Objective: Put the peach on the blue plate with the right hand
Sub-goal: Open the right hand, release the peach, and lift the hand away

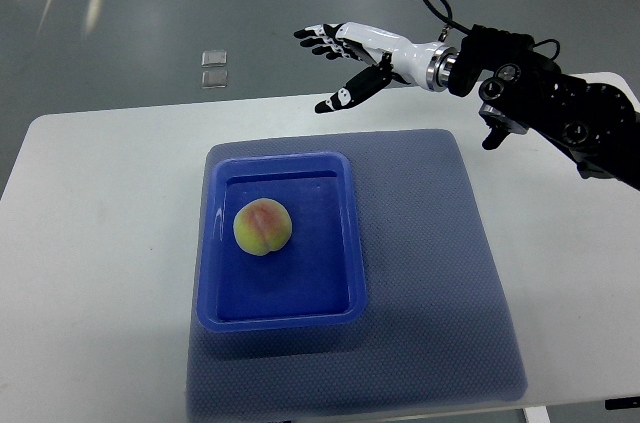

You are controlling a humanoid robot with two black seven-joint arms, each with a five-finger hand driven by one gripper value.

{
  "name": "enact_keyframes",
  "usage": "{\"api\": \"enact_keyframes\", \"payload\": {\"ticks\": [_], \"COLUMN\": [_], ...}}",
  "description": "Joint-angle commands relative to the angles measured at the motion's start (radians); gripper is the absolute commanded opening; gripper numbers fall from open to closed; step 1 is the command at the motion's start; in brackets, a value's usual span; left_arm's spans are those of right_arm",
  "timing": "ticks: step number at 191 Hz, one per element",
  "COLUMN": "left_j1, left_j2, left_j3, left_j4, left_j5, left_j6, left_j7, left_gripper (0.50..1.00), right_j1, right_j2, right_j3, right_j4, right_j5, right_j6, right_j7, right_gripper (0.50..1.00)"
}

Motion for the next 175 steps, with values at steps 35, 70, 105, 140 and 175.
{"api": "enact_keyframes", "payload": {"ticks": [35, 70, 105, 140, 175], "left_j1": [0.000, 0.000, 0.000, 0.000, 0.000], "left_j2": [0.000, 0.000, 0.000, 0.000, 0.000], "left_j3": [0.000, 0.000, 0.000, 0.002, 0.002], "left_j4": [-0.006, -0.006, -0.006, -0.007, -0.007], "left_j5": [0.003, 0.003, 0.005, 0.008, 0.008], "left_j6": [0.000, 0.000, 0.000, 0.000, 0.000], "left_j7": [0.000, 0.000, 0.000, 0.000, 0.000], "left_gripper": [1.000, 1.000, 1.000, 1.000, 1.000], "right_j1": [-0.371, -0.501, -0.535, -0.535, -0.534], "right_j2": [0.129, 0.189, 0.244, 0.242, 0.241], "right_j3": [0.609, 0.660, 0.661, 0.661, 0.661], "right_j4": [-0.018, -0.030, -0.059, -0.069, -0.081], "right_j5": [0.479, 0.721, 0.752, 0.752, 0.752], "right_j6": [0.002, 0.065, 0.102, 0.102, 0.100], "right_j7": [0.070, 0.112, 0.179, 0.181, 0.181], "right_gripper": [0.930, 0.930, 0.930, 0.932, 0.930]}}
